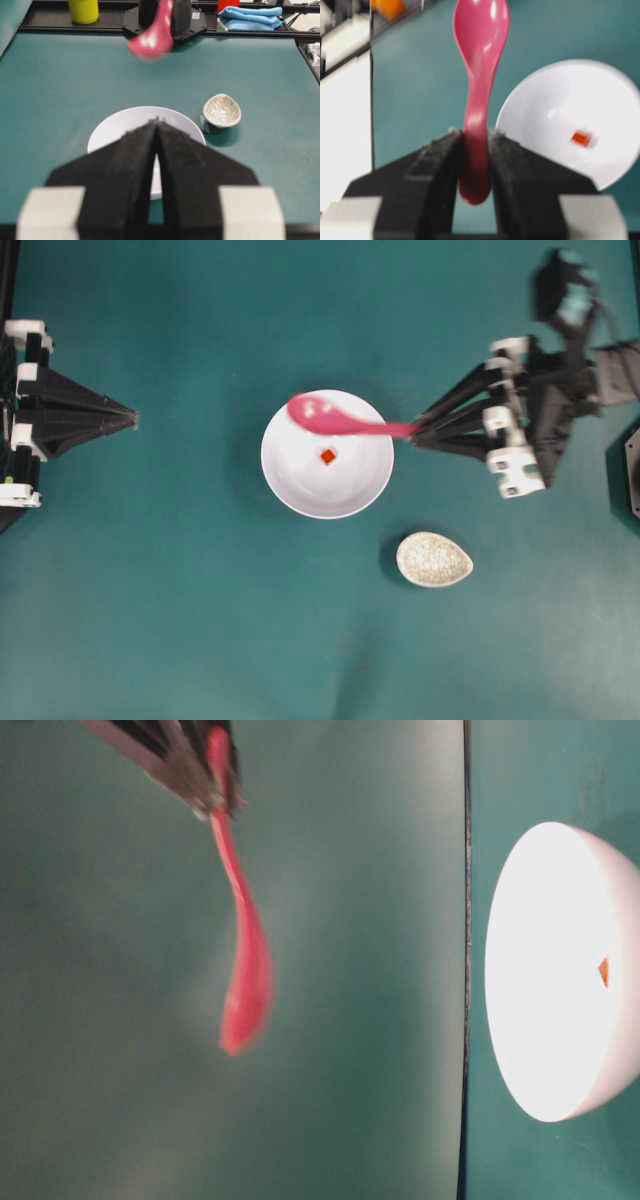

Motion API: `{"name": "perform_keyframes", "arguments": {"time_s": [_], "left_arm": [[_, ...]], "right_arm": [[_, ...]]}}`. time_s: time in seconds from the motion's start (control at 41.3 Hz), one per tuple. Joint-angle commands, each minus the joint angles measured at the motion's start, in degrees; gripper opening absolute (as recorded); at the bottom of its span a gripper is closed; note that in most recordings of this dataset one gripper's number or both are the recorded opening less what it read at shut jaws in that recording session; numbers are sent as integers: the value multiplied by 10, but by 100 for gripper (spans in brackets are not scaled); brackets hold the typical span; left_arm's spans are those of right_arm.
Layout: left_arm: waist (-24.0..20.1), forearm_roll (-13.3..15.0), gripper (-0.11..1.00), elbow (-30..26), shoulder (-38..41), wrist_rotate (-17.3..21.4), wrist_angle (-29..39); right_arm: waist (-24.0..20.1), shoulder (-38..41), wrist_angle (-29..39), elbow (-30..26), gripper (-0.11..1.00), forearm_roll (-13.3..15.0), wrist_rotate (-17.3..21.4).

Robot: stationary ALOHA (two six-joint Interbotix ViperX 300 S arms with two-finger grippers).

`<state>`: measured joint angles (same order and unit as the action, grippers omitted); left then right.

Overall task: Grip the spoon and scoop the red block from the bowl with right arm.
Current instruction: 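Lift the spoon with the right gripper and carry it over the white bowl, then lower the spoon bowl into the white bowl beside the red cube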

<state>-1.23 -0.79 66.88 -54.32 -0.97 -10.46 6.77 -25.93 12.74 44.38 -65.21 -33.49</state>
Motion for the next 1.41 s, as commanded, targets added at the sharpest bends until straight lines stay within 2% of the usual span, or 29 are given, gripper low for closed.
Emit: {"name": "perform_keyframes", "arguments": {"time_s": [0.0, 0.073, 0.17, 0.242, 0.315, 0.412, 0.46, 0.533, 0.606, 0.654, 0.727, 0.775, 1.163, 1.381], "left_arm": [[-1, 0, 0, -11, 2, 1, -7], [-1, -1, 0, -11, 2, 1, -7], [1, -1, 0, -11, 1, 1, -7], [4, -1, 0, -11, 1, 1, -7], [8, -1, 0, -11, 1, 1, -8], [10, -1, 0, -11, 1, 1, -7], [11, -1, 0, -11, 1, 2, -7], [11, -1, 0, -11, 2, 2, -7], [11, -1, 0, -11, 2, 3, -7], [11, -1, 0, -11, 4, 3, -8], [11, -1, 0, -11, 5, 4, -8], [10, -1, 0, -11, 6, 4, -8], [11, -1, 0, -11, 7, 5, -8], [11, -1, 0, -11, 7, 5, -8]], "right_arm": [[23, 41, 57, -54, 25, 4, 2], [37, 73, 89, -82, 25, 12, 7], [54, 111, 129, -116, 25, 41, 22], [63, 129, 150, -137, 25, 80, 46], [75, 142, 167, -152, 25, 126, 90], [95, 151, 203, -167, 25, 200, 183], [103, 155, 229, -172, 25, 248, 236], [106, 158, 276, -182, 25, 322, 311], [104, 163, 347, -199, 25, 413, 387], [96, 166, 394, -212, 25, 463, 424], [83, 170, 446, -232, 25, 519, 453], [73, 172, 468, -244, 25, 540, 459], [5, 201, 512, -288, 25, 542, 466], [-10, 227, 510, -308, 25, 542, 465]]}}
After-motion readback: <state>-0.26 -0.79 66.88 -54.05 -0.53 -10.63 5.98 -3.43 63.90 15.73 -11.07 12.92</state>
